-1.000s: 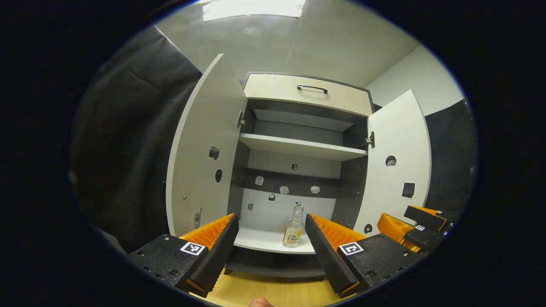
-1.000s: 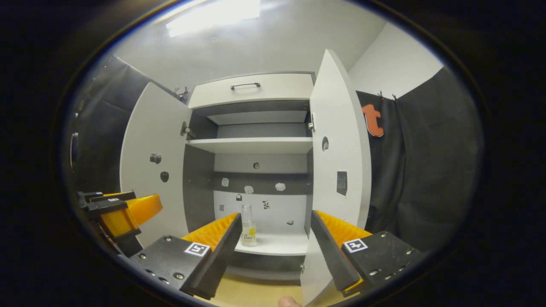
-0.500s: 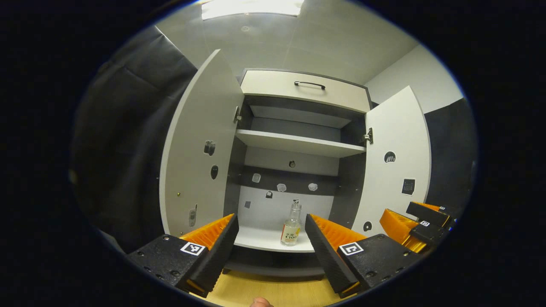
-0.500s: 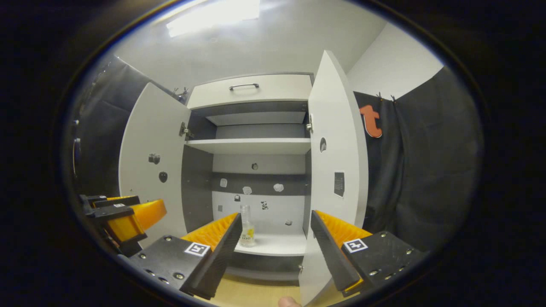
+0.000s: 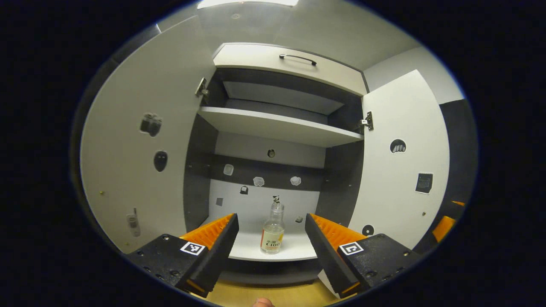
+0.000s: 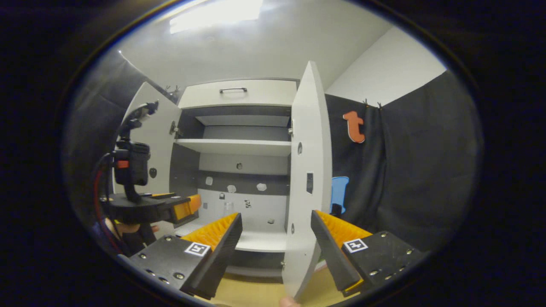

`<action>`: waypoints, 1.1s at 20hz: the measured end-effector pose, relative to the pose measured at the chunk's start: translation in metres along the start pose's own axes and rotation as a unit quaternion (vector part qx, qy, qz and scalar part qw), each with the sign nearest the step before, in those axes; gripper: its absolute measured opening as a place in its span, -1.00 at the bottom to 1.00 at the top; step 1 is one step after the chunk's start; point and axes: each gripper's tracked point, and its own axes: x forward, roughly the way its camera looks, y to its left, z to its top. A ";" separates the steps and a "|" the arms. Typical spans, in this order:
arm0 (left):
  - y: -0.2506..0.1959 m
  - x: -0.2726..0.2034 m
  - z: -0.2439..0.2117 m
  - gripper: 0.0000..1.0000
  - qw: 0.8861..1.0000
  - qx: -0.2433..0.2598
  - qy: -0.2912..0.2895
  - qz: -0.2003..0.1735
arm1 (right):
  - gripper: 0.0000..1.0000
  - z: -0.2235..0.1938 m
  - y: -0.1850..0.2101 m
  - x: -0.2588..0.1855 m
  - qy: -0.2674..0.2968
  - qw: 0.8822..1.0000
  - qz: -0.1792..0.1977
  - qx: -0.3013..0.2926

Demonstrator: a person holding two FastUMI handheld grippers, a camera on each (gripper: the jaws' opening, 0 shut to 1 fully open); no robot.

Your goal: Grasp the bottle in the cabinet with the left hand and place it on the coaster, then close the right door with the right hand and the left door with the left hand.

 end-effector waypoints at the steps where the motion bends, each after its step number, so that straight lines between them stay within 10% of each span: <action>1: -0.004 0.017 -0.008 0.96 1.000 0.000 0.009 -0.009 | 0.96 0.001 -0.009 -0.003 -0.001 1.000 -0.014 -0.003; 15: 0.011 0.190 -0.109 0.98 0.994 0.054 0.096 0.004 | 0.96 -0.001 -0.110 -0.047 0.010 0.979 -0.198 -0.036; 22: 0.021 0.210 -0.109 0.19 0.992 0.085 0.086 0.016 | 0.96 -0.012 -0.143 -0.072 0.018 0.968 -0.251 -0.018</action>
